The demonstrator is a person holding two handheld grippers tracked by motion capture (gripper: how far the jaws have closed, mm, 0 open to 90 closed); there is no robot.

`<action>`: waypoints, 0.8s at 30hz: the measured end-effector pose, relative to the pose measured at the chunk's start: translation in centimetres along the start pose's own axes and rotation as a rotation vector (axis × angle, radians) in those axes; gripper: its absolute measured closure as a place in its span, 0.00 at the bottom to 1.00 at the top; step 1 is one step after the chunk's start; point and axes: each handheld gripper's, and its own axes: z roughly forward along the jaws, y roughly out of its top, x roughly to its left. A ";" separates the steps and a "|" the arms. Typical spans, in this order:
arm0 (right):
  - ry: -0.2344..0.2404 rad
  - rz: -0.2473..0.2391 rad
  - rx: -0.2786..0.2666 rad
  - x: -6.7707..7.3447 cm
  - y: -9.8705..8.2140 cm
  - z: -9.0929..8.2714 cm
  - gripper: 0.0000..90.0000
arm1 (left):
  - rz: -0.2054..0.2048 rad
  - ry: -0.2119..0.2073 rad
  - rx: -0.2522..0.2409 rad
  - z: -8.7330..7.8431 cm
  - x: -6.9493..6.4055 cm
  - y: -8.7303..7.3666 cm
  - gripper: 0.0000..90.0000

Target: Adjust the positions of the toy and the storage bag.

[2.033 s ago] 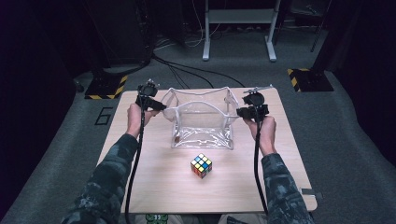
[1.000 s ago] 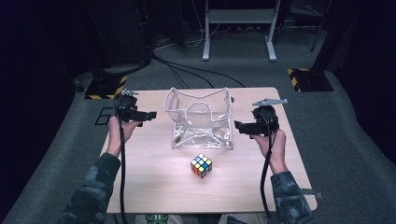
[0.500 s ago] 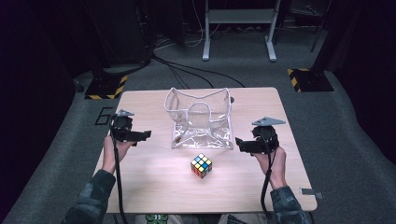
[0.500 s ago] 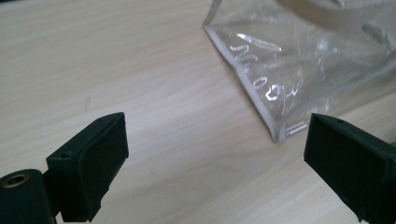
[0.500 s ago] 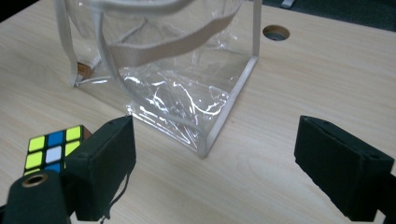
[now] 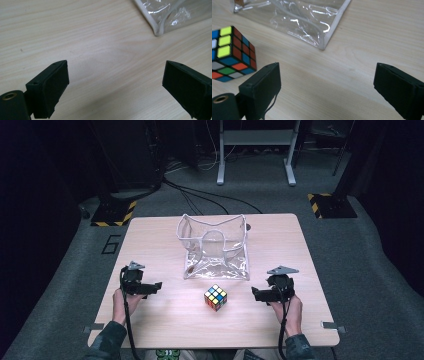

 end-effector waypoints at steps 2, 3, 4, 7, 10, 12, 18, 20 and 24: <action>-0.013 -0.005 0.005 0.1 -0.3 0.2 0.07 | -0.002 0.003 0.003 0.2 -0.1 -0.5 0.08; -0.018 -0.002 0.011 0.1 -0.6 0.4 0.07 | -0.003 0.002 0.003 0.3 -0.1 -0.8 0.08; -0.018 -0.006 0.014 0.1 -0.9 0.7 0.06 | -0.009 0.000 -0.003 0.4 -0.2 -1.0 0.08; -0.021 0.006 0.027 0.0 -1.8 1.1 0.06 | -0.009 0.004 0.000 0.6 -0.2 -1.7 0.08; -0.018 0.027 0.033 -0.1 -2.6 1.6 0.06 | -0.009 0.012 0.005 0.8 -0.3 -2.4 0.08; -0.028 0.027 0.031 -0.2 -3.3 2.0 0.06 | -0.011 0.010 0.004 1.0 -0.3 -2.9 0.08; -0.048 0.020 0.048 -0.4 -4.4 2.9 0.06 | -0.015 0.056 -0.038 1.3 -0.3 -4.2 0.08; -0.068 0.023 0.045 -0.5 -4.9 3.2 0.05 | -0.018 0.077 -0.049 1.4 -0.3 -4.6 0.07; -0.090 0.015 0.021 -0.5 -5.4 3.2 0.05 | -0.025 0.096 -0.071 1.8 -0.2 -5.4 0.06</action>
